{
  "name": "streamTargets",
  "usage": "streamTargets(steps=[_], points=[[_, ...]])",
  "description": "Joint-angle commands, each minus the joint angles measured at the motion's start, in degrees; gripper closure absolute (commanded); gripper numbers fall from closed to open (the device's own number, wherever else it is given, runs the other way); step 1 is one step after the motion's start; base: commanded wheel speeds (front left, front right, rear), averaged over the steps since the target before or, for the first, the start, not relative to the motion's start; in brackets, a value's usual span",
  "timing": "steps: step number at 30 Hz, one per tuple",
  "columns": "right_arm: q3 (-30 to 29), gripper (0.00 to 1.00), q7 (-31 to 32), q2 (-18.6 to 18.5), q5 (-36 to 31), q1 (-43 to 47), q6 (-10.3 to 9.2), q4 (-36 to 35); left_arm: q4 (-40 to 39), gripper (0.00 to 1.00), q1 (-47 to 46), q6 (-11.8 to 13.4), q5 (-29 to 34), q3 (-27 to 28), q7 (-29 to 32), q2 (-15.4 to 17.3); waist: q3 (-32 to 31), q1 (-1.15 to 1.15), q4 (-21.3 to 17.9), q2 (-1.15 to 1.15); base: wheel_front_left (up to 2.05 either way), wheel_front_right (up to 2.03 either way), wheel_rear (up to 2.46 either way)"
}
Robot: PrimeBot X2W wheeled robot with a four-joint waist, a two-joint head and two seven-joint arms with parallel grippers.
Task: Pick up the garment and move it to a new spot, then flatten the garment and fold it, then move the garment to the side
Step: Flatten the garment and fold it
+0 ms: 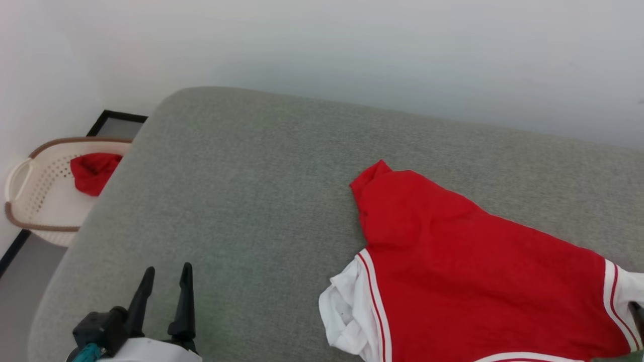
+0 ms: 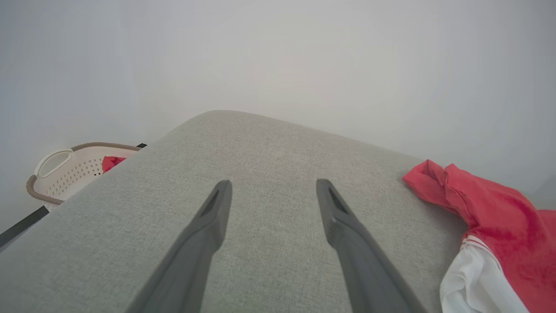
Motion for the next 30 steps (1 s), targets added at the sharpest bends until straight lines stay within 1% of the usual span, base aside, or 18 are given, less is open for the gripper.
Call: streamTargets(steps=[1,5,9,13,17,20,22,25,28,30], points=[[0.1,0.0,-0.3,0.0,-0.2,-0.4,-0.07,-0.4,-0.2,0.0,-0.2,-0.1,0.3,-0.2,0.1,0.4,-0.3,0.0,-0.7,0.0,0.0,0.0,0.0],[0.6,0.0,-1.1,0.2,0.1,-0.9,-0.07,-3.1,-1.7,0.0,-0.7,-0.3,-0.4,-1.6,1.7,1.4,-0.9,0.0,-2.0,0.0,0.0,0.0,0.0],[1.3,0.0,-2.6,0.6,0.5,0.1,-0.07,-7.3,-4.6,0.0,-1.2,-0.4,-1.5,-2.9,5.2,2.4,-1.4,0.0,-3.4,0.0,0.0,0.0,0.0],[1.8,0.0,-4.9,2.3,0.8,1.5,-0.07,-11.1,-8.3,0.0,-1.5,-0.4,-2.8,-3.6,9.6,3.2,-1.6,0.0,-4.8,0.0,0.0,0.0,0.0],[2.1,0.0,-7.8,4.7,0.3,3.0,-0.07,-14.2,-12.2,0.0,-2.0,-0.4,-4.6,-4.7,15.7,3.9,-1.7,0.0,-6.1,0.0,0.0,0.0,0.0],[2.3,0.0,-9.6,6.7,-0.2,4.1,-0.07,-15.8,-14.4,0.0,-2.2,0.1,-7.1,-5.2,22.2,4.2,-1.6,0.0,-7.2,0.0,0.0,0.0,0.0],[2.4,0.0,-10.3,8.3,-0.6,4.9,-0.07,-16.5,-15.8,0.0,-2.6,0.7,-9.0,-5.5,27.2,4.4,-1.5,0.0,-7.9,0.0,0.0,0.0,0.0],[2.6,0.0,-10.7,9.8,-0.8,5.0,-0.07,-17.3,-17.9,0.0,-3.8,1.9,-12.3,-5.8,35.0,4.7,-0.8,0.0,-8.9,0.0,0.0,0.0,0.0],[2.4,0.0,-11.1,11.0,-0.7,4.6,-0.07,-17.7,-19.0,0.0,-5.6,3.8,-14.8,-6.4,43.6,5.7,0.2,0.0,-9.7,0.0,0.0,0.0,0.0],[2.1,0.0,-11.2,11.5,-0.7,3.8,-0.07,-17.8,-18.8,0.0,-7.3,5.8,-17.0,-6.7,49.9,6.0,1.0,0.0,-10.3,0.0,0.0,0.0,0.0]])
